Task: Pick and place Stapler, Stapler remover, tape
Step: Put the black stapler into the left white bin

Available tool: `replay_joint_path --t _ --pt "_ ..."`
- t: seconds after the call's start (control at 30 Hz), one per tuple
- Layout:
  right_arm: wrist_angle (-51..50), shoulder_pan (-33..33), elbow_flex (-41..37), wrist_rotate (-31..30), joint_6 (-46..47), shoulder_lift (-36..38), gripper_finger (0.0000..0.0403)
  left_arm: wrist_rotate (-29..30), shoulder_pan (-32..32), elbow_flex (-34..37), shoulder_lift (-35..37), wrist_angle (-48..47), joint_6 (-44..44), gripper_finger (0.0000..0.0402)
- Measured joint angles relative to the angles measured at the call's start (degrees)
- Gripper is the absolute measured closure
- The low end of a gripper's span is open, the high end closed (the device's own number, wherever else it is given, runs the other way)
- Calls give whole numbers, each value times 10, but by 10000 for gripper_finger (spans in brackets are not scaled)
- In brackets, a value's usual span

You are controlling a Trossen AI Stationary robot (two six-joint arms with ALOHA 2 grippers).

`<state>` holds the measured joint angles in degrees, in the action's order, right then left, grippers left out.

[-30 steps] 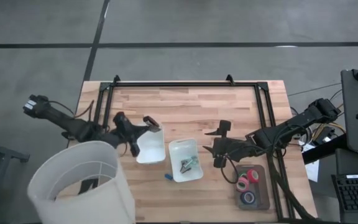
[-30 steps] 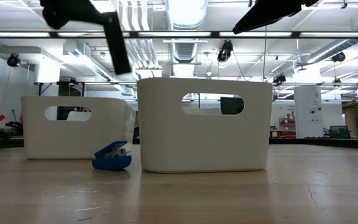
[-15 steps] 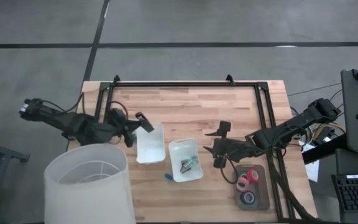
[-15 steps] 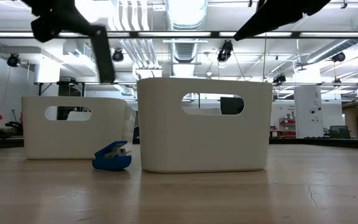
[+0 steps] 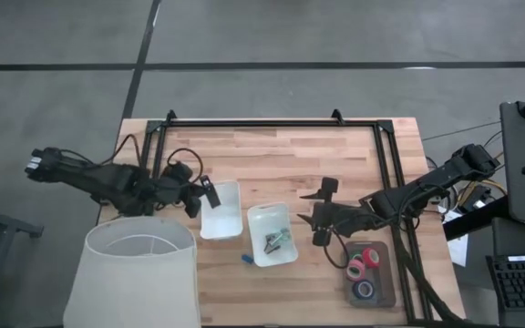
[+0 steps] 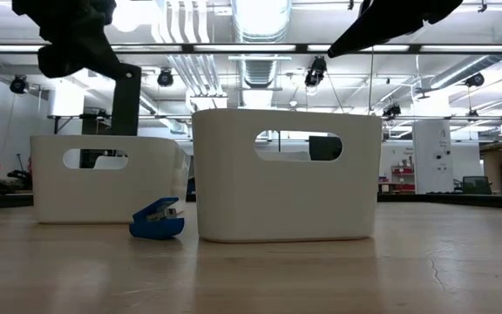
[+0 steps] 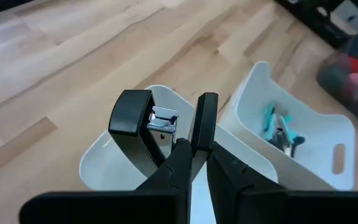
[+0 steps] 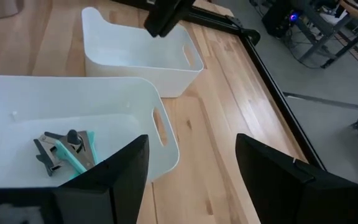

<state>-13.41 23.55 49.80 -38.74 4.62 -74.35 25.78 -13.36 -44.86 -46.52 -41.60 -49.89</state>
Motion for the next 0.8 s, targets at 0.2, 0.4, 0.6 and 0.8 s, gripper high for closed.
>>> replay_joint_path --t 0.2,0.4,0.6,0.8 --pt "7 0 0 -1 -5 0 166 -16 14 1 -41 1 9 370" --pt "5 0 -2 -2 -5 0 172 -57 30 2 -106 -9 8 357" --pt "4 1 -2 -2 -4 0 170 -92 48 2 -161 -8 21 358" --pt "3 1 -4 -2 -5 0 174 -107 58 3 -192 -1 26 332"
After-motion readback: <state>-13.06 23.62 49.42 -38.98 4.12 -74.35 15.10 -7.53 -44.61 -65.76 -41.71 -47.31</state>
